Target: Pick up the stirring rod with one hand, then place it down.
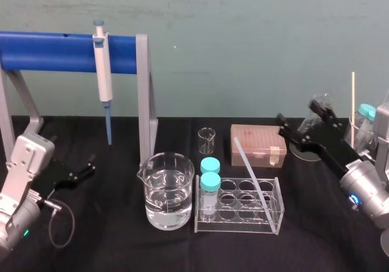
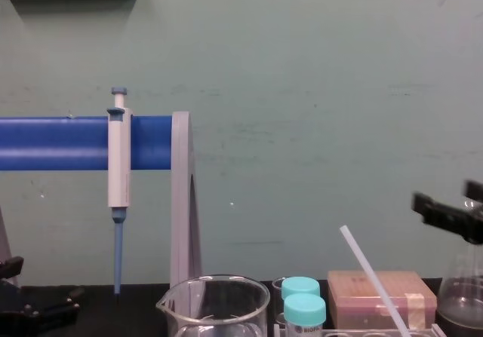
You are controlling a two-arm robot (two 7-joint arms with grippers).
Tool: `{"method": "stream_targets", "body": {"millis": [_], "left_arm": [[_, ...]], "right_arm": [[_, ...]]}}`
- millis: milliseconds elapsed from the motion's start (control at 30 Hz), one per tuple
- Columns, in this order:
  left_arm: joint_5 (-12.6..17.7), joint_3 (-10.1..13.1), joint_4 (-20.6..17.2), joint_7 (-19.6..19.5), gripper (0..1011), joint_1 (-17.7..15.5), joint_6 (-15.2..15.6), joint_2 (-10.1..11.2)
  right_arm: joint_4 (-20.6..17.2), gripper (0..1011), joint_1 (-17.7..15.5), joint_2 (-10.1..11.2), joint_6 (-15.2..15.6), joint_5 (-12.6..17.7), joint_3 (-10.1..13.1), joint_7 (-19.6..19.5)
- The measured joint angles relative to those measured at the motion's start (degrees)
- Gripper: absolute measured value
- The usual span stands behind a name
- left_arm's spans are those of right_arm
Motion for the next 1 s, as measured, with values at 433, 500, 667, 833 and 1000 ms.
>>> {"method": "stream_targets", "body": {"millis": [433,500,667,833,1000], "left_arm": [[0.0,0.0,0.0,0.0,1000,0.0,0.0,0.0],[0.0,0.0,0.0,0.0,1000,0.0,0.0,0.0],[0.0,0.0,0.0,0.0,1000,0.0,0.0,0.0],[0.0,0.0,0.0,0.0,1000,0.0,0.0,0.0],[0.0,0.0,0.0,0.0,1000,0.0,0.0,0.0]], "right_arm": [[2.6,1000,-1.5,-1.9,11.1,-5.9,0.9,-10.3],[2.7,1000,-1.5,-2.0,11.2,-6.0,0.9,-10.3],[2.6,1000,-1.5,-1.9,11.1,-6.0,0.9,-10.3],[2.6,1000,-1.5,-1.9,10.8,-5.9,0.9,-10.3],[2.5,1000,-1.4,-1.9,10.7,-5.8,0.9,-10.3]]}}
